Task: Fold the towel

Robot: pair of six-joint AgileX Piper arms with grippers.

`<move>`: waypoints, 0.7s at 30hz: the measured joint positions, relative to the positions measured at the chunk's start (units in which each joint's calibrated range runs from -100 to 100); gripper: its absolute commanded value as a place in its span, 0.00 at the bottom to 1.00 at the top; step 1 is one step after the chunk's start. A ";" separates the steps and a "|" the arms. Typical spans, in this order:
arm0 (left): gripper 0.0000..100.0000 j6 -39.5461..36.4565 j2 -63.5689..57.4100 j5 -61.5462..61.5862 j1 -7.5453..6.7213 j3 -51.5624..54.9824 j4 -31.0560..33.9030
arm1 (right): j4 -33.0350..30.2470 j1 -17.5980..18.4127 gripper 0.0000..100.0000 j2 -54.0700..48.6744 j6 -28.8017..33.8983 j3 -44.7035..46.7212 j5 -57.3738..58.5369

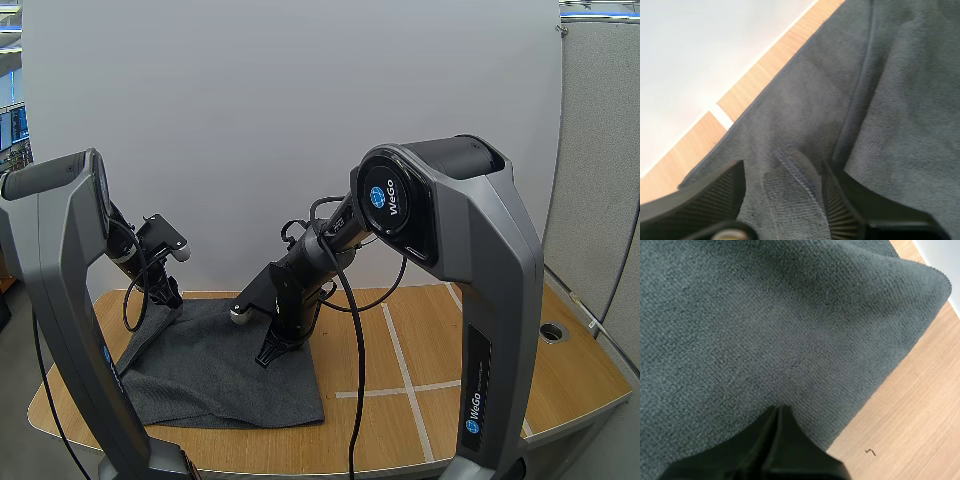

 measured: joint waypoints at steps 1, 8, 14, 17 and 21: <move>0.75 0.00 0.00 -0.31 0.00 0.00 0.03 | 0.00 0.00 0.00 0.00 0.00 0.00 0.00; 0.75 -0.25 0.00 -1.82 0.00 0.00 0.03 | 0.00 0.00 0.00 0.00 0.00 0.00 0.06; 0.75 -0.25 1.56 -1.50 -0.32 0.00 0.03 | 0.00 0.00 0.00 0.00 0.00 0.00 0.06; 0.75 -0.25 1.92 -1.27 -0.44 0.00 0.13 | 0.00 0.00 0.00 0.00 0.00 0.00 0.06; 0.56 -0.25 2.41 -1.28 -0.83 0.00 0.02 | 0.00 0.00 0.00 0.00 0.00 0.00 0.21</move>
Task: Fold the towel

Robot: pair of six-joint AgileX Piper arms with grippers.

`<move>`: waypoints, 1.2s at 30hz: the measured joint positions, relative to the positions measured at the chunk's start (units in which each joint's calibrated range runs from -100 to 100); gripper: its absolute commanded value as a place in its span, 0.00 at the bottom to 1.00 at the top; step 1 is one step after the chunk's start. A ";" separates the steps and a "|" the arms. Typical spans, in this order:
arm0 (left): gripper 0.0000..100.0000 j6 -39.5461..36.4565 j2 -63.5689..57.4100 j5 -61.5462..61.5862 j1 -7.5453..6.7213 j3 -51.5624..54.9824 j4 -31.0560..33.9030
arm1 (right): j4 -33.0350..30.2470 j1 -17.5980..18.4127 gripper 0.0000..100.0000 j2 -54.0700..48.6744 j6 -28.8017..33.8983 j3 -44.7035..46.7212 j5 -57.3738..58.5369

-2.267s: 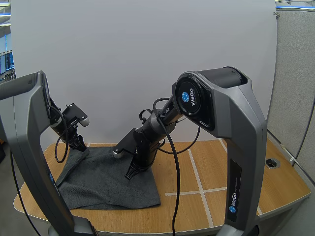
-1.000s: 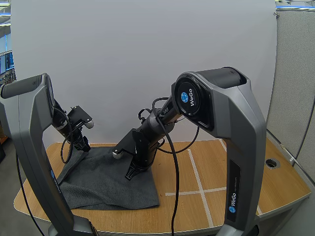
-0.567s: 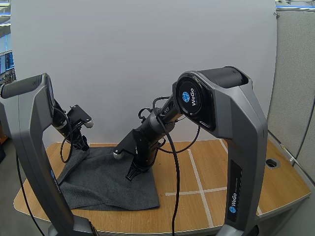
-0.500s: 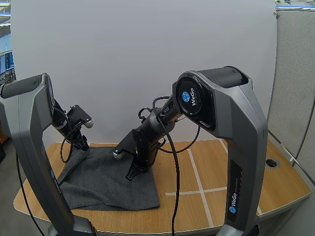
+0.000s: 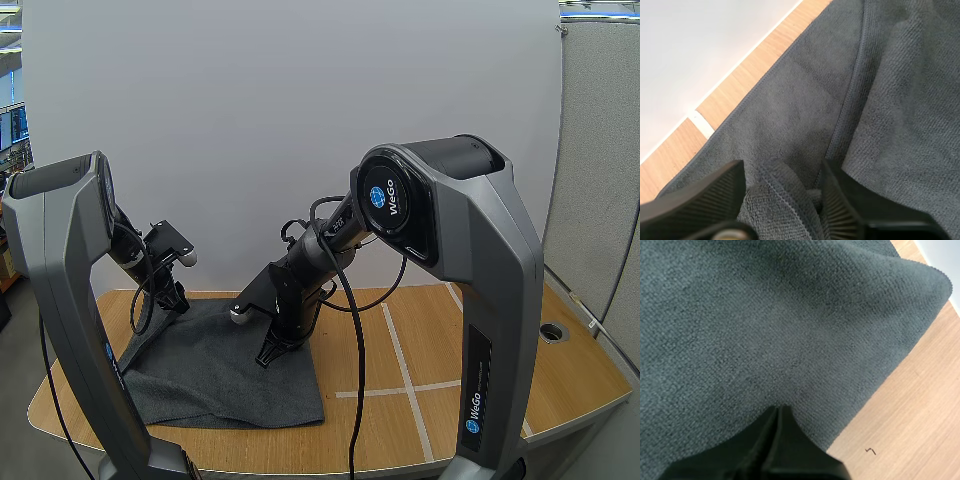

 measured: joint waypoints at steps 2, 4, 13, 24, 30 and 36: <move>0.43 0.00 0.00 0.00 -0.24 0.00 -0.23 | 0.00 0.00 0.00 -0.10 0.00 0.00 0.20; 0.26 0.00 0.00 0.17 -0.30 0.00 -0.23 | 0.00 0.00 0.00 -0.10 0.00 0.00 0.26; 0.00 -0.08 0.96 0.01 -0.39 0.00 -0.25 | 0.00 0.00 0.00 -0.10 0.00 0.00 0.46; 0.00 -0.32 0.96 0.83 -0.39 -1.75 -0.25 | 0.00 0.00 0.00 -0.10 0.00 0.00 0.46; 0.00 -1.24 0.96 2.96 -0.39 -5.30 -0.11 | 0.00 0.00 0.00 -0.10 0.00 0.00 0.46; 0.59 -1.91 0.96 5.31 -0.39 -6.13 1.27 | 0.00 0.00 0.00 -0.10 0.00 0.00 0.46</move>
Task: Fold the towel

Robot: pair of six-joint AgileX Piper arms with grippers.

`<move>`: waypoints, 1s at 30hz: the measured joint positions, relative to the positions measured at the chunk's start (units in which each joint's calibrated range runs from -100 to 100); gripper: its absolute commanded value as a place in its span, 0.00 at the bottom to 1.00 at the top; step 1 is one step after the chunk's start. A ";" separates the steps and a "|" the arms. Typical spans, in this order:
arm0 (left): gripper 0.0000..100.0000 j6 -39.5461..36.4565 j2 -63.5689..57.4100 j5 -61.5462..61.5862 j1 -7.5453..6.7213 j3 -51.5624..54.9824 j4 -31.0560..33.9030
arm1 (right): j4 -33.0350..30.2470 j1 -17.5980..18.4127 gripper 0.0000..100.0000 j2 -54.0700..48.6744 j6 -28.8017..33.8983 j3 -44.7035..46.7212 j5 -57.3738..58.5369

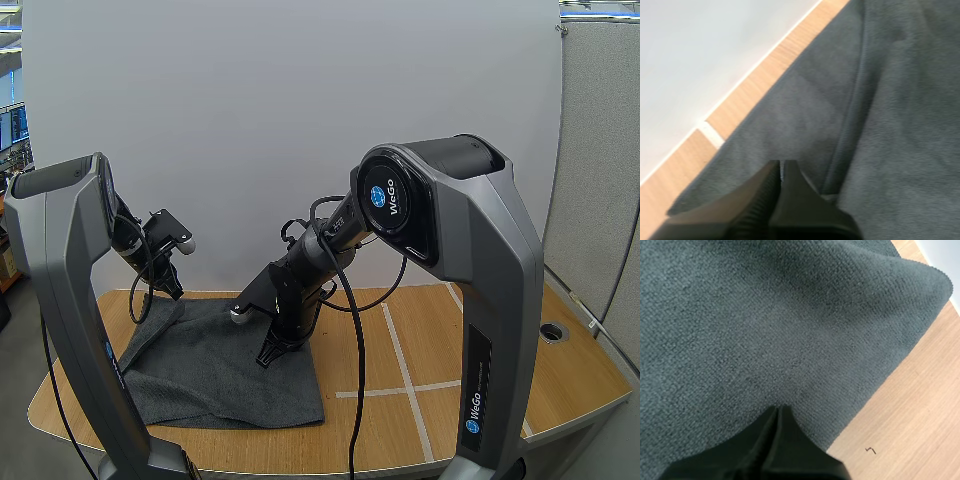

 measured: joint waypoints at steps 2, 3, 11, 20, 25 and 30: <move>1.00 0.00 0.00 0.96 0.00 0.00 0.00 | 0.00 0.00 0.00 0.00 0.00 0.00 0.00; 1.00 -0.09 0.00 1.56 0.00 0.00 0.00 | 0.00 0.00 0.00 0.00 0.00 0.00 0.00; 0.83 -3.95 0.91 5.23 0.00 0.00 1.32 | 0.00 0.00 0.00 0.00 0.00 0.00 0.00; 0.83 -3.94 3.88 1.89 0.00 0.00 1.39 | 0.00 0.00 0.00 0.00 0.00 0.00 0.00; 0.72 -3.94 5.13 -1.28 -0.14 0.00 1.16 | 0.00 0.00 0.00 0.00 0.00 0.00 0.00; 0.11 -3.84 5.67 -1.62 -0.14 0.00 0.54 | 0.00 0.00 0.00 0.00 0.00 0.00 0.00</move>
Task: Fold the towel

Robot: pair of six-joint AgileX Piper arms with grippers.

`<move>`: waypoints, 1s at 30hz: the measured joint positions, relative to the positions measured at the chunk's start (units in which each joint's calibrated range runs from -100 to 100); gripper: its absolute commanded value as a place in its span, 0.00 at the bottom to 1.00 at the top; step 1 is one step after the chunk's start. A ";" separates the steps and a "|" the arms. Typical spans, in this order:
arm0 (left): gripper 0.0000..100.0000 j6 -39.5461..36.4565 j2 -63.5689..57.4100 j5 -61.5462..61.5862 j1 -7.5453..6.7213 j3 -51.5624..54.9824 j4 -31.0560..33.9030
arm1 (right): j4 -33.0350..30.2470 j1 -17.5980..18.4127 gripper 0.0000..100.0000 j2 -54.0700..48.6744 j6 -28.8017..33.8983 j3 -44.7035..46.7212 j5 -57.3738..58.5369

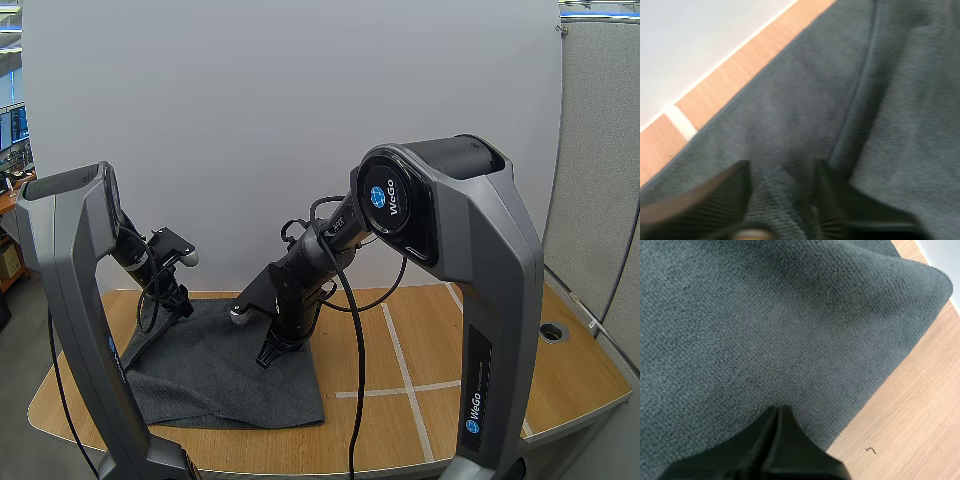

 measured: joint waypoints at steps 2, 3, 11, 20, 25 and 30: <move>0.00 0.53 0.00 2.32 0.00 -0.40 -1.05 | 0.00 0.00 0.00 0.00 0.00 0.00 0.00; 0.00 0.64 0.00 3.64 0.00 -0.57 -1.16 | 0.00 0.00 0.00 0.00 0.00 0.00 0.00; 0.00 0.93 -1.16 6.64 0.00 -1.16 -1.80 | 0.00 0.00 0.00 0.00 0.00 0.00 0.14; 0.00 0.93 -2.54 5.15 0.45 -3.76 -1.56 | 0.00 0.00 0.00 0.00 0.00 0.00 0.32; 0.00 1.43 -2.29 -2.20 0.86 -3.91 -0.64 | 0.00 0.00 0.00 0.00 0.00 0.00 0.32; 0.00 1.97 1.20 -6.48 0.86 -4.06 -0.51 | 0.00 0.00 0.00 0.00 0.00 0.00 0.86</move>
